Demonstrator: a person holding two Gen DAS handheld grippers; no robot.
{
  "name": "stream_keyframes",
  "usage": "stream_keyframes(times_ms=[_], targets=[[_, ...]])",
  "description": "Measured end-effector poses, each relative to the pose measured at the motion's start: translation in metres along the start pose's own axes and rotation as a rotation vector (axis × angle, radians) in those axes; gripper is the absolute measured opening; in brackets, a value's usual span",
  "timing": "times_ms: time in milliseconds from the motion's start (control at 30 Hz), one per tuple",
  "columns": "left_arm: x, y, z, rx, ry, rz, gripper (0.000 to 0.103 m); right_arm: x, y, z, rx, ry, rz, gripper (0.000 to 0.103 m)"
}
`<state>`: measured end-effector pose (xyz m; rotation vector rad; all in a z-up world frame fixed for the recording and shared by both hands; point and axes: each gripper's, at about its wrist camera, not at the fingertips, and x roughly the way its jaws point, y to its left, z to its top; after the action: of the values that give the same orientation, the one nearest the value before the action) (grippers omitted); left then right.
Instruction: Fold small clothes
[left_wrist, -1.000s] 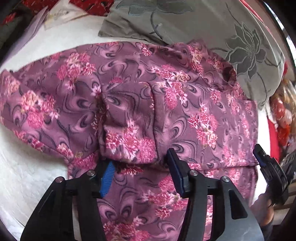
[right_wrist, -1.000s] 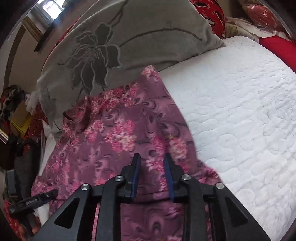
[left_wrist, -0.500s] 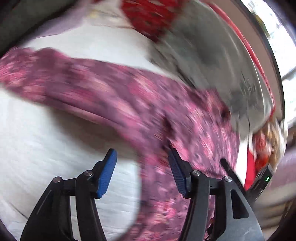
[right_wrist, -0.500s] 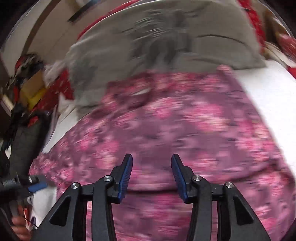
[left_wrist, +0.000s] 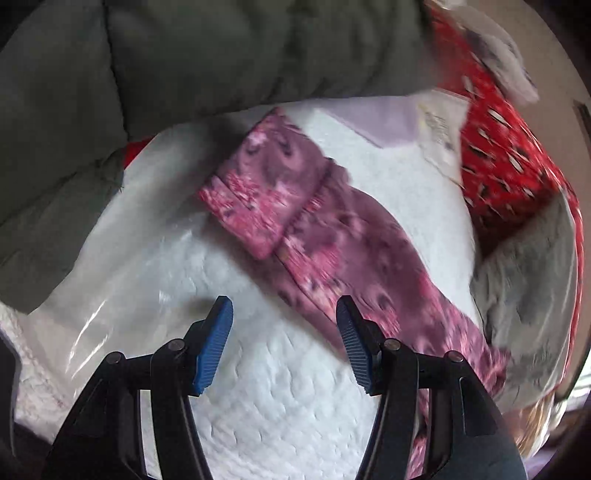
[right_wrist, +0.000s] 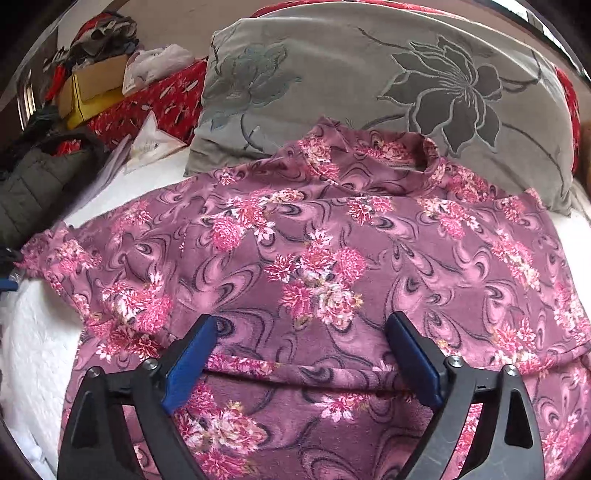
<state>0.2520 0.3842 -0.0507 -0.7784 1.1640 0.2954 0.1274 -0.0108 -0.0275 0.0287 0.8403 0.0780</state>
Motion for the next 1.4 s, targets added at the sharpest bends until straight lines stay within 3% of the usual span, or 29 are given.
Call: stream_keyframes(times_ms=[200, 233, 267, 300, 467, 600, 767, 900, 1033, 1400], targets=[[0.004, 0.001, 0.019, -0.074, -0.061, -0.037, 0.060, 0.000, 0.002, -0.002, -0.014, 0.002, 0.001, 0.100], [0.005, -0.001, 0.022, -0.078, -0.065, -0.050, 0.046, 0.001, 0.003, -0.001, -0.015, 0.003, 0.002, 0.101], [0.003, -0.004, 0.023, -0.073, -0.068, -0.064, 0.019, 0.000, 0.003, -0.002, -0.016, 0.003, 0.005, 0.101], [0.000, -0.009, 0.025, -0.047, -0.069, -0.068, 0.010, 0.000, 0.002, -0.002, -0.014, 0.003, 0.008, 0.102], [-0.037, -0.019, 0.018, 0.056, -0.177, 0.004, 0.009, 0.003, 0.004, 0.000, -0.023, 0.015, 0.005, 0.103], [-0.064, -0.023, 0.015, 0.125, -0.266, 0.110, 0.009, 0.007, 0.008, 0.004, -0.035, 0.038, -0.011, 0.103], [-0.066, -0.030, 0.007, 0.195, -0.282, 0.170, 0.009, 0.011, 0.008, 0.010, -0.050, 0.073, -0.010, 0.103], [-0.071, -0.041, 0.000, 0.225, -0.284, 0.149, 0.009, 0.009, 0.012, 0.016, -0.066, 0.105, -0.050, 0.103], [-0.085, -0.058, -0.010, 0.262, -0.310, 0.124, 0.009, -0.004, -0.002, 0.015, -0.018, 0.082, -0.110, 0.102], [-0.104, -0.128, -0.052, 0.375, -0.325, 0.035, 0.009, -0.039, -0.107, 0.010, 0.091, 0.050, -0.293, 0.102]])
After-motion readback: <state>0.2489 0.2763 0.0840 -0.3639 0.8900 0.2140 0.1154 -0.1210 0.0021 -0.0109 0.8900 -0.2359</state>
